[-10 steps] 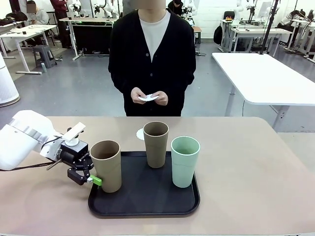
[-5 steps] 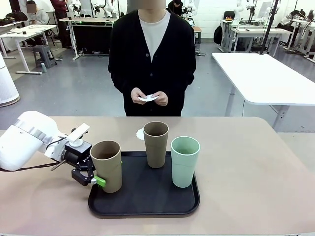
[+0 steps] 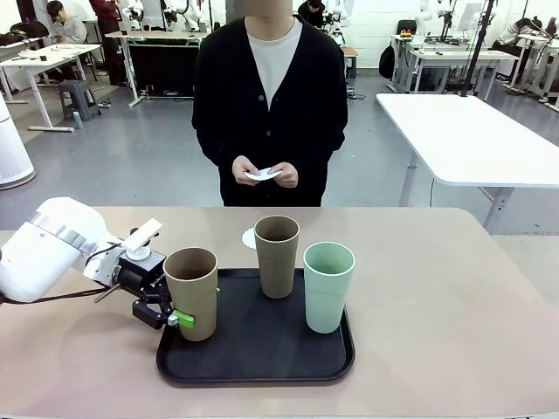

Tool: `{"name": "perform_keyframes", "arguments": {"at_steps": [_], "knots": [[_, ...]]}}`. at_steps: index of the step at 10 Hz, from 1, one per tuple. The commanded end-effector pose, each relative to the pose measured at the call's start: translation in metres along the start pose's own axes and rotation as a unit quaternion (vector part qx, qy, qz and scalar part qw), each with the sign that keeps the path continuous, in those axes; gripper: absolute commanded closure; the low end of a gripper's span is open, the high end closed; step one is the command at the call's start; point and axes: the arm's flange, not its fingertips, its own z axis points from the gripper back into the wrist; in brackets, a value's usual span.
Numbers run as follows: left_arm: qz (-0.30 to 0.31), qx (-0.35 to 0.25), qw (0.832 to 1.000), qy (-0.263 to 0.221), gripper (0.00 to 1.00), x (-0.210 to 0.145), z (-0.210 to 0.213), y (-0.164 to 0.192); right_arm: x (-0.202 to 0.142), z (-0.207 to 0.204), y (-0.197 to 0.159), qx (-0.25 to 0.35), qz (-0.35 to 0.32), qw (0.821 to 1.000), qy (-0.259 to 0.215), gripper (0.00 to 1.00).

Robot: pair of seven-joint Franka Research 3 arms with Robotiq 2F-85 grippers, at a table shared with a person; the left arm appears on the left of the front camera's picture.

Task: Place coasters on the table and set cups on them.
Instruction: Pick up one Reusable plastic cup and place it on a coaster set by the human.

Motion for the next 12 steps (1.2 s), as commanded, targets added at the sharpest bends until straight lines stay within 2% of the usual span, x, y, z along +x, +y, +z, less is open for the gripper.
{"name": "perform_keyframes", "arguments": {"at_steps": [1, 2, 5, 6, 9, 10, 11, 12], "knots": [[-0.032, 0.014, 0.999, -0.019, 1.0, 0.007, 0.002, -0.005, 0.001, 0.0, 0.0, 0.007, 0.007, 1.0, -0.001, 0.0], [0.0, 0.027, 0.999, -0.037, 1.0, 0.02, 0.001, -0.014, 0.001, 0.0, 0.0, 0.007, 0.007, 1.0, -0.001, 0.0], [-0.03, 0.07, 0.995, -0.061, 1.0, 0.133, -0.001, -0.058, 0.001, 0.0, 0.0, 0.007, 0.007, 1.0, -0.001, 0.0], [-0.03, 0.081, 0.995, -0.059, 1.0, 0.156, -0.001, -0.065, 0.001, 0.0, 0.0, 0.007, 0.007, 1.0, -0.001, 0.0], [-0.004, 0.125, 0.992, -0.037, 1.0, 0.189, 0.002, -0.071, 0.001, 0.0, 0.0, 0.007, 0.007, 1.0, -0.001, 0.0], [0.014, 0.133, 0.99, -0.043, 1.0, 0.192, 0.003, -0.074, 0.001, 0.0, 0.0, 0.007, 0.007, 1.0, -0.001, 0.0], [-0.024, 0.102, 0.993, -0.046, 1.0, 0.19, 0.01, -0.067, 0.001, 0.0, 0.0, 0.007, 0.007, 1.0, -0.001, 0.0], [-0.024, 0.102, 0.993, -0.046, 1.0, 0.19, 0.01, -0.067, 0.001, 0.0, 0.0, 0.007, 0.007, 1.0, -0.001, 0.0]]}}
